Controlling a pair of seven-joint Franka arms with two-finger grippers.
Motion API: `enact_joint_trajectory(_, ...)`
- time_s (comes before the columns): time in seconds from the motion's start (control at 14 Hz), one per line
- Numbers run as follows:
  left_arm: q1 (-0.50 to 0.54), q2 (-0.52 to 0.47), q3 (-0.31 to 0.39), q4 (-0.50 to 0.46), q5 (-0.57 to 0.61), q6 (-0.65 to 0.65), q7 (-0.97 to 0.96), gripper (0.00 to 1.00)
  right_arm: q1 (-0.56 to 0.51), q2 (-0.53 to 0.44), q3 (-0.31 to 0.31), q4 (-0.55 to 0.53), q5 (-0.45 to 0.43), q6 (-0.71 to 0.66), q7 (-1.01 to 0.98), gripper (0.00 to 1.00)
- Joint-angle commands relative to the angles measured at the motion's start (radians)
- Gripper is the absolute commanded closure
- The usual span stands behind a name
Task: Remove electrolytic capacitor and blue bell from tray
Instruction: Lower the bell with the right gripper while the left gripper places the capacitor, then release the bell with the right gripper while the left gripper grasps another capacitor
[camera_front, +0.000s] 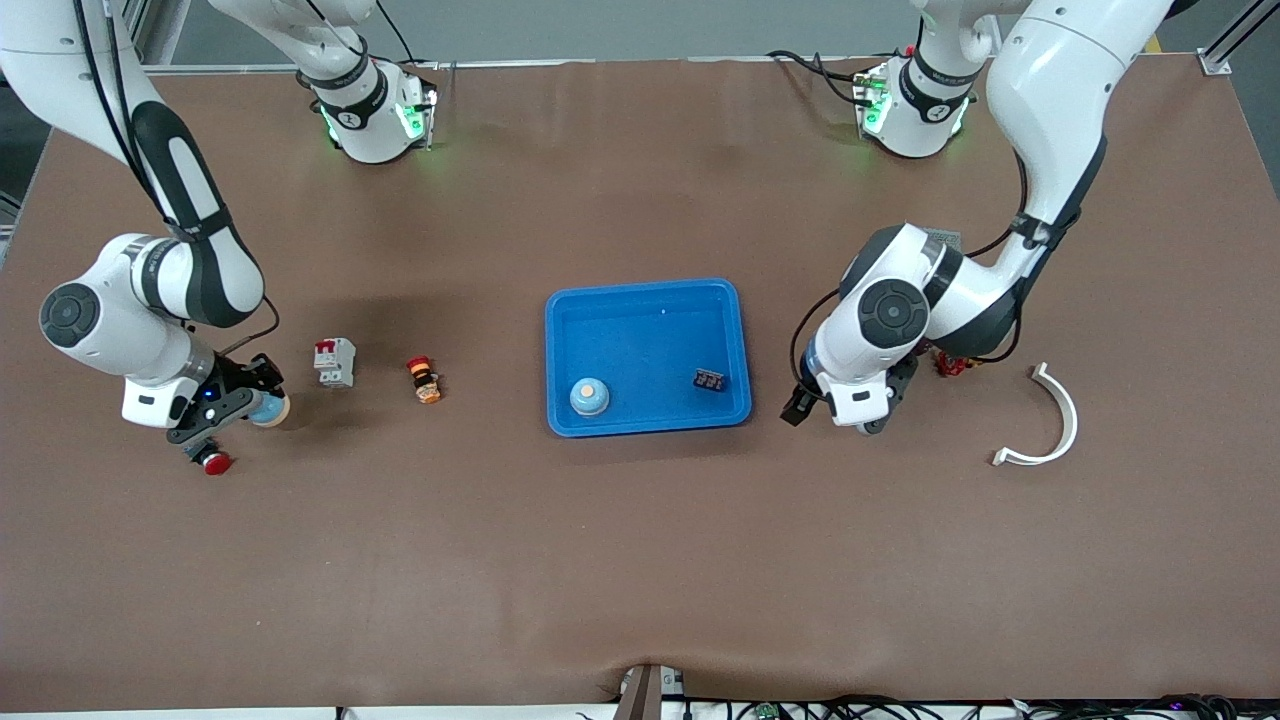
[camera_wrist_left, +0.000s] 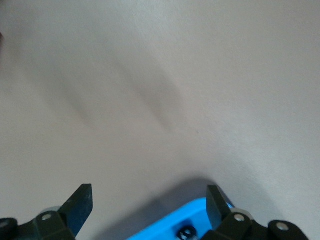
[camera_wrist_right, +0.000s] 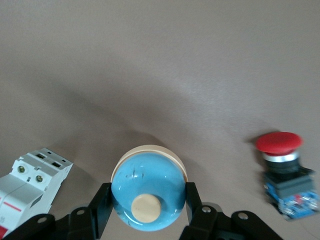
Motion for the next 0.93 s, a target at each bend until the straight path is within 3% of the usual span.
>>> enact_joint_trajectory(0.0, -0.044, 0.067, -0.001, 0.094, -0.003, -0.022, -0.090, 0.00, -0.027, 0.027, 0.019, 0.004, 0.065, 0.017, -0.062, 1.00)
enact_joint_trajectory(0.86, -0.119, 0.133, 0.008, 0.130, 0.005, 0.046, -0.243, 0.00, -0.027, 0.054, 0.019, 0.010, 0.065, 0.058, -0.084, 1.00)
